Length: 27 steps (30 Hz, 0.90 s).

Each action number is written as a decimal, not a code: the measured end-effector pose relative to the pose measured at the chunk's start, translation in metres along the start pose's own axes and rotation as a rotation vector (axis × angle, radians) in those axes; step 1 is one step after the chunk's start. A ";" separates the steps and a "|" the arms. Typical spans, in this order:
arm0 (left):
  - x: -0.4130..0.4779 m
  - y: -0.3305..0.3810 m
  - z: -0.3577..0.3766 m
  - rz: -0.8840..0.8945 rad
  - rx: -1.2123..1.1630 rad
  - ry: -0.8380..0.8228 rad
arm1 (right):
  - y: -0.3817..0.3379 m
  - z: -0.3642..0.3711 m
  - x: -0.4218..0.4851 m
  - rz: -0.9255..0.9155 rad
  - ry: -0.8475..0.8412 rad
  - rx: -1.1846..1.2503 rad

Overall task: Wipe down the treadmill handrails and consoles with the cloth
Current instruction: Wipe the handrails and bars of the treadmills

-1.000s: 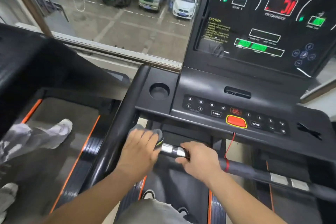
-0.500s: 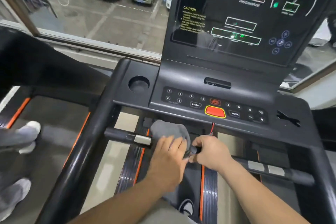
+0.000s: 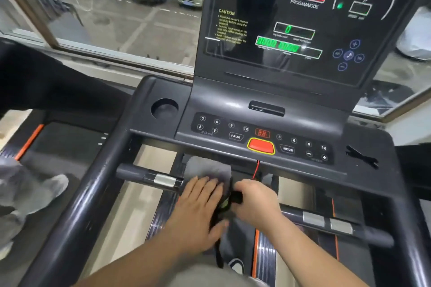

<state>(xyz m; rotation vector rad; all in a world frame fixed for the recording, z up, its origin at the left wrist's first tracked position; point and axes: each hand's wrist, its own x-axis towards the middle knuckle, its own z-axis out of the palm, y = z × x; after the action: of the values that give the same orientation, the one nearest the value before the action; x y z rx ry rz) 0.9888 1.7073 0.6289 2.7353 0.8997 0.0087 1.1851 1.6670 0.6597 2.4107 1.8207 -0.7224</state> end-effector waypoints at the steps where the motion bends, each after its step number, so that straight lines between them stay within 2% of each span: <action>1: -0.005 -0.010 0.007 0.043 0.053 -0.001 | 0.003 -0.001 -0.002 -0.001 -0.010 0.036; 4: 0.014 -0.026 0.012 0.086 0.154 -0.064 | 0.021 -0.006 -0.013 0.054 -0.023 0.161; 6: 0.040 -0.022 -0.002 0.068 0.196 -0.134 | 0.035 -0.013 -0.019 0.113 -0.030 0.078; 7: 0.055 -0.019 -0.011 0.029 0.171 -0.165 | 0.039 -0.017 -0.020 0.154 -0.056 0.027; 10: 0.093 -0.011 -0.028 -0.174 -0.057 -0.392 | 0.045 -0.020 -0.021 0.216 -0.102 -0.012; 12: 0.098 0.000 -0.021 -0.212 -0.045 -0.347 | 0.045 -0.018 -0.020 0.222 -0.096 -0.018; 14: 0.071 0.015 -0.006 -0.151 0.042 -0.168 | 0.044 -0.018 -0.019 0.217 -0.095 -0.049; 18: 0.021 0.019 0.013 0.046 0.135 -0.075 | 0.045 -0.019 -0.019 0.222 -0.082 -0.036; 21: 0.048 0.011 0.003 0.065 0.207 -0.165 | 0.042 -0.021 -0.020 0.247 -0.082 -0.016; 23: 0.076 0.011 -0.018 -0.033 0.074 -0.231 | 0.039 -0.023 -0.020 0.270 -0.090 -0.010; 25: 0.100 0.007 -0.023 -0.191 -0.112 -0.399 | 0.036 -0.025 -0.019 0.284 -0.118 -0.013; 26: 0.104 0.009 -0.022 -0.218 -0.107 -0.417 | 0.034 -0.025 -0.019 0.292 -0.126 -0.019; 27: 0.100 0.012 -0.018 -0.183 -0.026 -0.364 | 0.033 -0.025 -0.020 0.299 -0.132 -0.030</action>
<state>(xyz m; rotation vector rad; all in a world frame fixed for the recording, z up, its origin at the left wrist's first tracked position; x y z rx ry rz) 1.0753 1.7605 0.6417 2.5007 1.0234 -0.4906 1.2200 1.6467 0.6817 2.4722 1.3725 -0.7940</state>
